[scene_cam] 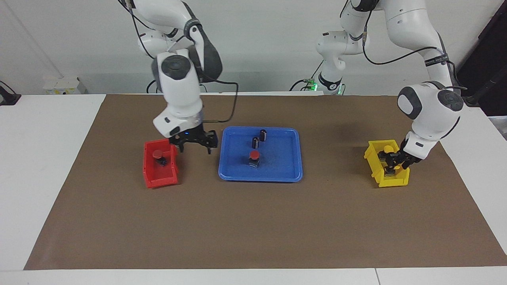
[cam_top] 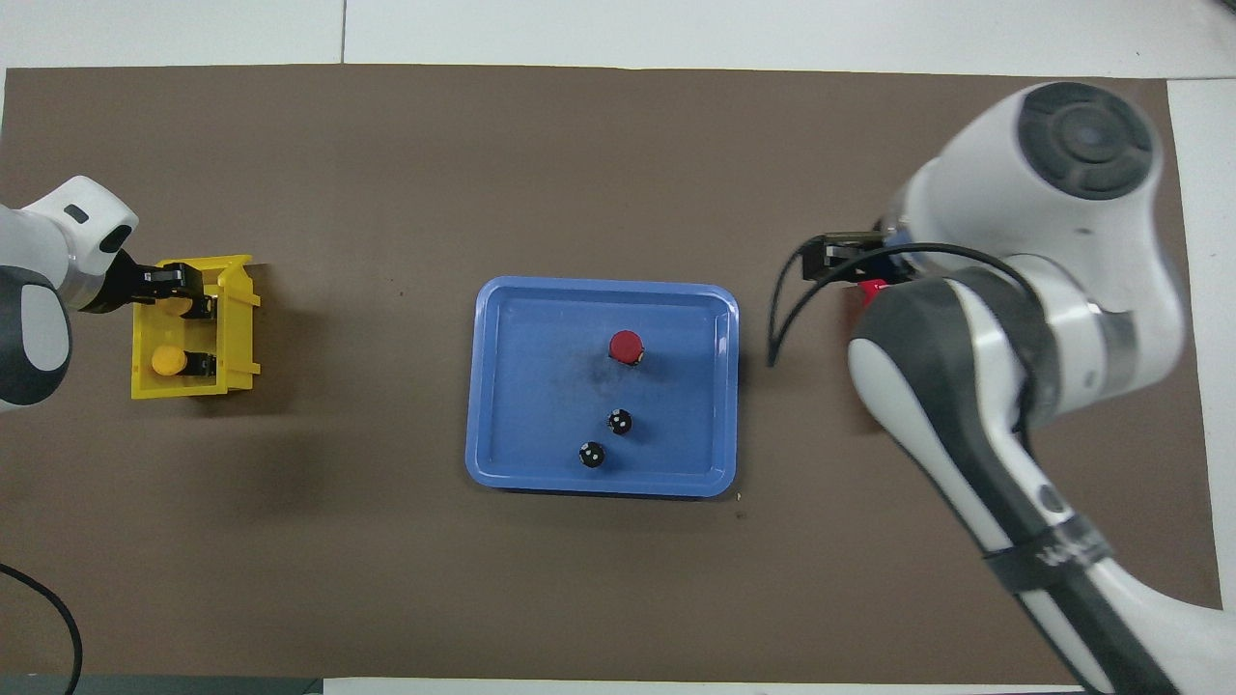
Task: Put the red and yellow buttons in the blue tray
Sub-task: 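Grasp a yellow button with the left gripper while the right gripper returns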
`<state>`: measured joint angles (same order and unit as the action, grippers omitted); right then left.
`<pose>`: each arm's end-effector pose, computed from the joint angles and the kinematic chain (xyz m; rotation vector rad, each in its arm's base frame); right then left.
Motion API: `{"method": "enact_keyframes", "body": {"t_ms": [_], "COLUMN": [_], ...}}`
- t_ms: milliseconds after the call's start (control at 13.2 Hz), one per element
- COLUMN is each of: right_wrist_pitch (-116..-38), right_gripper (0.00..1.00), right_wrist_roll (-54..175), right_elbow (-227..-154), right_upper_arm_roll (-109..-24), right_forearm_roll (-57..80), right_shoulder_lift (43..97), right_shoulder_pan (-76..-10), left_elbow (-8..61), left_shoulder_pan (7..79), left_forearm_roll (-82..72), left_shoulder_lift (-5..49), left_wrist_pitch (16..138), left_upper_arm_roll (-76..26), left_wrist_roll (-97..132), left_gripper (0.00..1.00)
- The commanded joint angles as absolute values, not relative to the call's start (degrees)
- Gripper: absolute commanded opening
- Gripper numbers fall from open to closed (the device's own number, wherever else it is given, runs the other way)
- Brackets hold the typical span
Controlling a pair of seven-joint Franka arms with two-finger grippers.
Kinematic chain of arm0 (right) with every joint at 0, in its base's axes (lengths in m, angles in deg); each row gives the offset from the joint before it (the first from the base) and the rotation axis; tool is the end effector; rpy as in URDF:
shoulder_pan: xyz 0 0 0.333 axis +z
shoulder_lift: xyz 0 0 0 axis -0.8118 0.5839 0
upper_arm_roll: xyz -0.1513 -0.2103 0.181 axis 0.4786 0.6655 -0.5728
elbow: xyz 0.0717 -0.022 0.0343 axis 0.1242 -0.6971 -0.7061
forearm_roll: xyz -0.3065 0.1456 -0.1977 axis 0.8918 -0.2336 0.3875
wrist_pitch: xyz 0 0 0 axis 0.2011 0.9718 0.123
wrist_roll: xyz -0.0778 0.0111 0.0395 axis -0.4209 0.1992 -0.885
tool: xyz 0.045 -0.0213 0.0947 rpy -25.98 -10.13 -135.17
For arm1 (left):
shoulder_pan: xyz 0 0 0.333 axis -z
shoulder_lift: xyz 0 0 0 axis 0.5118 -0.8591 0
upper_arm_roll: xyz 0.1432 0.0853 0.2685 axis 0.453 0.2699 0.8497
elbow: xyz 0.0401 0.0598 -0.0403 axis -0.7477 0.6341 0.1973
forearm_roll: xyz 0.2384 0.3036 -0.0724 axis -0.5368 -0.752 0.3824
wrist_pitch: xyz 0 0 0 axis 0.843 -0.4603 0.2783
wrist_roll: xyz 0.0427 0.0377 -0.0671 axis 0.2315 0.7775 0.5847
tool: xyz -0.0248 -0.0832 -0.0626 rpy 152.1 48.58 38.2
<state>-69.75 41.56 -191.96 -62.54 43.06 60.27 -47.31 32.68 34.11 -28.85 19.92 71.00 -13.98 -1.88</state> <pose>0.5789 0.1006 0.4792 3.1339 -0.0181 -0.0017 0.5946 0.0457 0.3572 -3.1183 -0.0225 -0.1193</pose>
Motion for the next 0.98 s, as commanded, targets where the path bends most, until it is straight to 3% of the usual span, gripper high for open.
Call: {"method": "enact_keyframes", "body": {"t_ms": [0,76,227,454,605,681,908], "right_wrist_pitch": [-74.5,-76.9,-82.5,-87.5,-91.2,-93.2,-94.6], "right_gripper": [0.95,0.94,0.82,0.74,0.7,0.7,0.69], "right_wrist_roll": [51.8,53.2,56.5,56.4,56.5,56.5,56.9], "right_elbow": [-201.9,-204.6,-210.6,-213.0,-215.3,-216.5,-218.2], "right_upper_arm_roll": [-63.4,-63.4,-63.4,-63.4,-63.4,-63.4,-63.4], "right_forearm_roll": [41.5,41.4,41.4,41.4,41.4,41.4,41.4], "right_shoulder_lift": [55.3,54.3,52.5,53.7,54.1,54.3,54.3], "right_shoulder_pan": [-53.4,-54.7,-57.0,-57.1,-57.0,-57.1,-57.7], "left_elbow": [34.6,34.6,31.2,18.1,10.0,9.1,13.0], "left_shoulder_pan": [34.2,33.9,34.2,35.5,42.3,46.6,58.4], "left_forearm_roll": [-30.0,-30.0,-30.0,-30.8,-30.8,-30.7,-28.5], "left_shoulder_lift": [21.0,21.0,20.4,19.3,17.5,17.1,18.0], "left_wrist_pitch": [72.0,71.9,68.4,52.6,43.0,43.1,47.7], "left_upper_arm_roll": [-14.3,-14.3,-14.3,-14.4,-14.3,-14.5,-14.8], "left_wrist_roll": [-1.9,-1.9,-1.8,-2.1,6.5,15.9,30.5], "left_gripper": [0.16,0.01,0.01,0.01,0.01,0.01,0.01]}}
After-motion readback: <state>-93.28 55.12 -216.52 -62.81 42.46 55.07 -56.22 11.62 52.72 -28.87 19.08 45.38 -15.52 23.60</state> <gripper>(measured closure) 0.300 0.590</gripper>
